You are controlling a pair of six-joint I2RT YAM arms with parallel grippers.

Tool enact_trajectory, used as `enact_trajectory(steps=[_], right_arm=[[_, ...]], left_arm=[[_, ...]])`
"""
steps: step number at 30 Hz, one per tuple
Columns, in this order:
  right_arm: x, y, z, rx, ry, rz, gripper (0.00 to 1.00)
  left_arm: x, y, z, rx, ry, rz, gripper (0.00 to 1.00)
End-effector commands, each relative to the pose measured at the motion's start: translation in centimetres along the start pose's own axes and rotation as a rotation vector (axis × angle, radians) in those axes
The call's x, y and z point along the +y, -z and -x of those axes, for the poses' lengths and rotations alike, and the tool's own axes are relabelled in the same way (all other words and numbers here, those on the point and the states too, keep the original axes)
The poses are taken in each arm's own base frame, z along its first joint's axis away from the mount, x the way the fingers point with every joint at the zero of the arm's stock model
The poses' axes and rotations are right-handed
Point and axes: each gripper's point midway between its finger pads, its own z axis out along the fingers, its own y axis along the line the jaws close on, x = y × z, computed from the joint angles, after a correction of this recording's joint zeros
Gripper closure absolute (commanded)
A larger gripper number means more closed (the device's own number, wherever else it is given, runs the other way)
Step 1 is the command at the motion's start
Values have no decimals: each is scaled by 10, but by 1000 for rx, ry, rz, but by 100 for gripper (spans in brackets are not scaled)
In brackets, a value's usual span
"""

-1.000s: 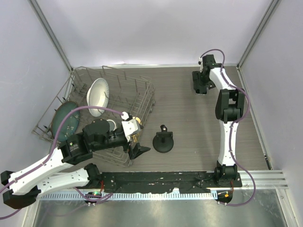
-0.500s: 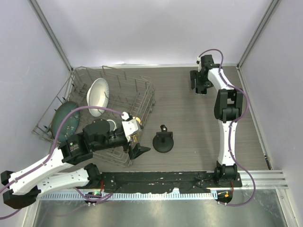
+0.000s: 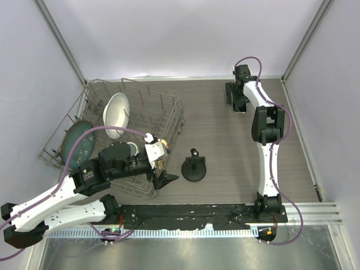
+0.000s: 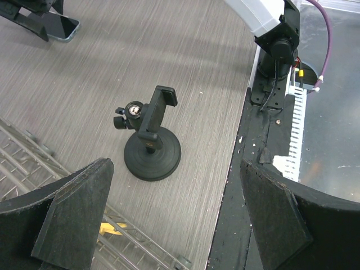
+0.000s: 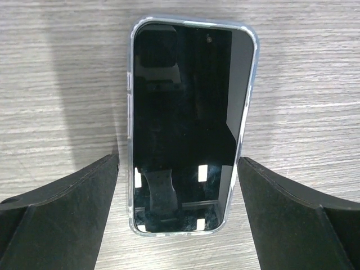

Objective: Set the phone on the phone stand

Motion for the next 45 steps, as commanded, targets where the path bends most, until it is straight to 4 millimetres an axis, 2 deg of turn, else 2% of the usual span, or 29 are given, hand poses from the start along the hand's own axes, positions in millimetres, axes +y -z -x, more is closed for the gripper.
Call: enact_trajectory(steps=[1,11,21,27,29,33,39,44,45], right_arm=[[-11,-2,20,-61,-25,-60,7],[-3,-14,24,-69,-45,49,5],[-11,-21,21,-55,-84,57,4],[-11,-24,-7,53,-76,61,7],[-11,-22,-22,120,-70,63,9],[9,-18,-52,268,-136,173,9],[6,-17,-71,341,-138,144,10],[6,-21,-73,346,-138,141,10],[0,-23,-71,337,-133,105,11]], left_arm=[[0,-3,10,-41,2,-6,0],[1,-3,10,-39,0,0,0],[1,-4,9,-36,0,-1,0],[1,-5,9,-34,1,-3,0],[0,-6,9,-32,4,-8,0],[-2,-8,9,-29,6,-20,0],[-2,-10,8,-24,10,-22,0],[-2,-11,7,-18,11,-23,0],[-2,-11,7,-18,11,-21,0]])
